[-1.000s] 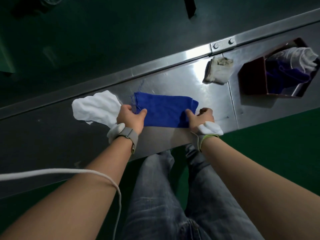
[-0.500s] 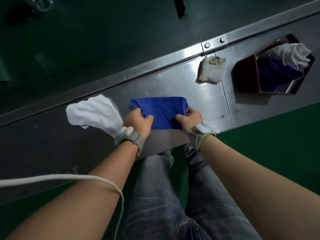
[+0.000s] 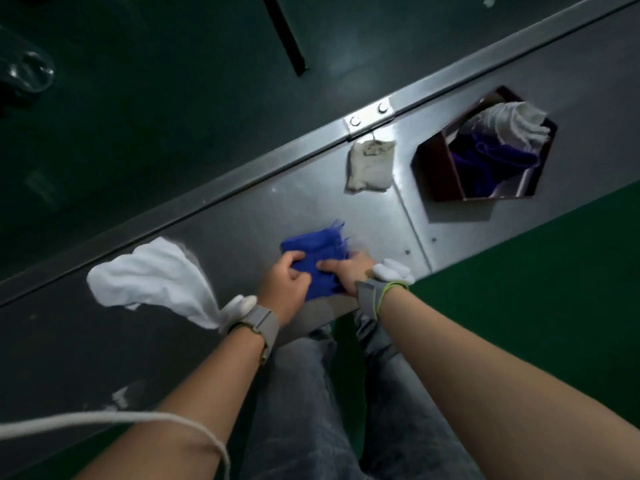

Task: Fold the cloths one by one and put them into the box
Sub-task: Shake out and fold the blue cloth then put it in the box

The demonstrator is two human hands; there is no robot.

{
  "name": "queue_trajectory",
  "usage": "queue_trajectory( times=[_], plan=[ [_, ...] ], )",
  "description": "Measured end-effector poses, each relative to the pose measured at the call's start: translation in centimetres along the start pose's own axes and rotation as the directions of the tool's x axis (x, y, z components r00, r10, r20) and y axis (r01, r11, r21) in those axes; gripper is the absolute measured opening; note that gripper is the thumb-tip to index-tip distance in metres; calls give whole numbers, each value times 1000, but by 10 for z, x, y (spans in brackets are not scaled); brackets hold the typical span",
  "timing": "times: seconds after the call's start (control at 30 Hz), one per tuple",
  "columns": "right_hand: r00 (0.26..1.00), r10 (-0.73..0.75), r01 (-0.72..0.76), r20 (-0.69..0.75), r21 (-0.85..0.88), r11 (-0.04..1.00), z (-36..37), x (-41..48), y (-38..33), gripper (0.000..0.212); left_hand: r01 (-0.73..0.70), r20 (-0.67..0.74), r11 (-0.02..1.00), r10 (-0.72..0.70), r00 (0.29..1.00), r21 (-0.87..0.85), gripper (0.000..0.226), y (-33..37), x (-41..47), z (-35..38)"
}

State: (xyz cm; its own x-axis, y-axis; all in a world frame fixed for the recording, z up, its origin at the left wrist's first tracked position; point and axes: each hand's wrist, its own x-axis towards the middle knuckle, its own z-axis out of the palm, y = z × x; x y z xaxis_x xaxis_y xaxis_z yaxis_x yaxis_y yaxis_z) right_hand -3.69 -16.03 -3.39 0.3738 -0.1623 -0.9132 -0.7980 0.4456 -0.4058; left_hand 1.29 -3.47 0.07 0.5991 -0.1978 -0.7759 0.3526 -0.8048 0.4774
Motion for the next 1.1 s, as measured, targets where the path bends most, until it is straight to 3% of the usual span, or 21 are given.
queue_trajectory(
  times=[0.07, 0.17, 0.27, 0.4, 0.5, 0.6, 0.67, 0.73, 0.83, 0.93, 1.0, 1.1],
  plan=[
    [1000, -3, 5, 24, -84, 996, -9, -2, -3, 15, -3, 43, 998, 1, 999, 55, 30, 5, 3, 4],
    [992, -123, 113, -31, -232, 966, -41, -12, -8, 7, -71, 107, 989, 57, 993, 129, 21, 31, 4, 17],
    [981, -192, 176, -26, -293, 940, -85, -28, -13, 6, -270, 10, 934, 275, 961, 234, 14, 68, 3, 28],
    [957, -250, 209, -145, -249, 946, -166, -58, -29, 13, -582, -37, 768, 612, 790, 266, 15, 149, 9, 61],
    [907, -285, 254, -310, -138, 957, -226, -77, -44, 24, -686, 51, 543, 765, 642, 484, 28, 210, 28, 89],
    [828, -339, 350, -446, -61, 935, -260, -85, -63, 27, -623, 263, 285, 724, 638, 728, 43, 241, 49, 101],
    [789, -388, 422, -476, -38, 906, -271, -86, -82, 31, -606, 436, 99, 604, 667, 790, 47, 250, 60, 109],
    [788, -428, 474, -443, -8, 881, -271, -82, -104, 30, -603, 537, -22, 482, 692, 797, 43, 253, 67, 114],
    [817, -448, 478, -362, -9, 878, -259, -65, -130, 18, -615, 572, -50, 431, 698, 787, 36, 246, 74, 115],
    [845, -460, 449, -274, -106, 887, -246, -38, -147, 8, -632, 555, -35, 517, 651, 774, 36, 234, 77, 113],
    [875, -454, 421, -165, -199, 885, -237, -20, -154, 8, -613, 519, -9, 541, 661, 790, 39, 226, 76, 110],
    [909, -409, 364, -80, -324, 873, -237, -4, -155, 9, -516, 484, -109, 549, 682, 850, 55, 215, 75, 114]
  ],
)
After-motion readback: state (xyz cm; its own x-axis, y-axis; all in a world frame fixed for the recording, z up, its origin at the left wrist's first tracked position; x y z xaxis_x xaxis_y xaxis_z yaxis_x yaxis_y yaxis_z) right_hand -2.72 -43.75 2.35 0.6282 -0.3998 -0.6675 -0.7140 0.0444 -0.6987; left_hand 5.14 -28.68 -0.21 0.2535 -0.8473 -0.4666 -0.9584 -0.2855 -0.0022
